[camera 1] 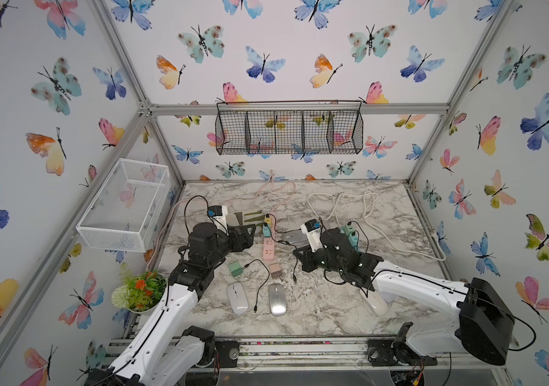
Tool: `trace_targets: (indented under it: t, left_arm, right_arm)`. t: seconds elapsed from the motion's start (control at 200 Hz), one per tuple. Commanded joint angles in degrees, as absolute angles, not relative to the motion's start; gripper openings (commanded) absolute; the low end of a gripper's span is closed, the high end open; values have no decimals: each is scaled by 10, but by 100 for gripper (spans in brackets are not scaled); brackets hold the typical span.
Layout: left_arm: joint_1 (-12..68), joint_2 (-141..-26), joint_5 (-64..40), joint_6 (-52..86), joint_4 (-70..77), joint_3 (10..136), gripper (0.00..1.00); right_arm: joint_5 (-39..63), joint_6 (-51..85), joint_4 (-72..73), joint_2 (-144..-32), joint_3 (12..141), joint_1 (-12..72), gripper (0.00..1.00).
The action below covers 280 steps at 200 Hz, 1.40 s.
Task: Unplug the wireless mouse
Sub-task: Place the power cord at the center of the board.
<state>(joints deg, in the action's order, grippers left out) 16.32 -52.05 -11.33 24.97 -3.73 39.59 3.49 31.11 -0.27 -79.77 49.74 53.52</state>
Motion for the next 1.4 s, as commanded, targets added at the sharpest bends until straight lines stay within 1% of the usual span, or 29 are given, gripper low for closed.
trace_targets:
  t: [0.0,0.24,0.475,0.601,0.791,1.011,1.081,1.161,1.261,1.326,1.396]
  left_arm:
    - [159,-511,-105,256,-35,391,90]
    - [158,-511,-106,265,-33,385,97]
    - [157,-511,-117,275,-27,381,98]
    - [157,-511,-118,279,-25,378,98]
    - [157,-517,-123,279,-23,379,98]
    - [157,-522,-123,284,-22,378,99]
    - [157,-522,-119,285,-23,378,100]
    - [157,-526,-118,288,-23,377,99]
    - [156,-538,-110,296,-24,374,98]
    - [157,-550,-114,302,-15,368,98]
    - [159,-570,-128,303,-3,363,98]
  right_arm:
    - [-19,399,-99,-821,507,548,2]
    - [-19,445,-99,-875,512,549,2]
    - [11,455,-78,-934,515,553,2]
    - [29,461,-65,-949,510,558,8]
    - [54,459,-60,-961,503,562,14]
    - [71,444,-52,-958,497,562,27]
    - [64,417,-50,-942,496,562,32]
    - [56,364,-49,-918,496,562,35]
    - [23,270,-80,-897,512,562,49]
    - [-8,216,-101,-886,521,559,54]
    - [-11,165,-103,-874,527,543,61]
